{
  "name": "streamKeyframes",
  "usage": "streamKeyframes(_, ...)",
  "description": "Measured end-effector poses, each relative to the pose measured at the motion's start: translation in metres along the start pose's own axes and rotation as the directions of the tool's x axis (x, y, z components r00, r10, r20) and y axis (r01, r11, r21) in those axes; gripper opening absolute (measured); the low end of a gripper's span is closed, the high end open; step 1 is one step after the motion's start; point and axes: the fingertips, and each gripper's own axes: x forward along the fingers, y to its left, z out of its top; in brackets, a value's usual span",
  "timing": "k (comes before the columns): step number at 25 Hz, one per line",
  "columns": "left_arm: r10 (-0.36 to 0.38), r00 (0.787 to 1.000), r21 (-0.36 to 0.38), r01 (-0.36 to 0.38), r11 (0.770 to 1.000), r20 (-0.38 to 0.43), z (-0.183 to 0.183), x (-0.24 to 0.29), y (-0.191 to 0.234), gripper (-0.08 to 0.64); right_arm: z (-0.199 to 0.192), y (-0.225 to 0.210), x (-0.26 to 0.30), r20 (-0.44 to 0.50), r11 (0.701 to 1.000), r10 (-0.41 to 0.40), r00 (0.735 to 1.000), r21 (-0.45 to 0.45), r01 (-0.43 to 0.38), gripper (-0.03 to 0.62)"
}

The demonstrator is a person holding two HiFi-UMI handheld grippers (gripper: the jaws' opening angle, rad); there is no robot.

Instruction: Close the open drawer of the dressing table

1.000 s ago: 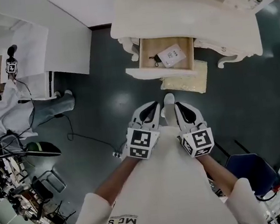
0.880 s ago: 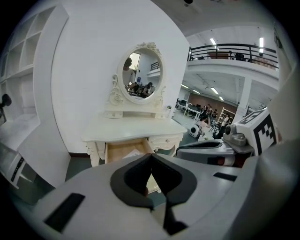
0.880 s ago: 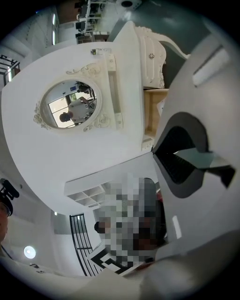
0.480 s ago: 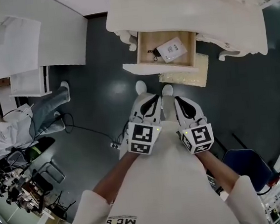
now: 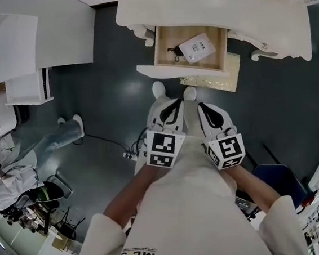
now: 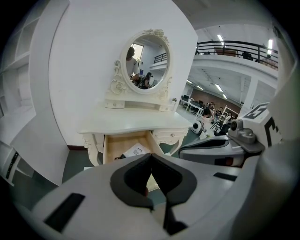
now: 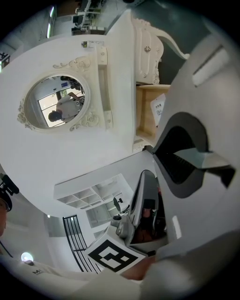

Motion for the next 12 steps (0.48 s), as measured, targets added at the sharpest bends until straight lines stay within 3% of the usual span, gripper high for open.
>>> streamKeyframes(12,0.042,0.999,-0.015,-0.042,0.999,-0.022,-0.020,0.047,0.011,0.010,-0.027,-0.028,0.037,-0.045,1.000,0.005,0.999,-0.001,-0.005,0.000)
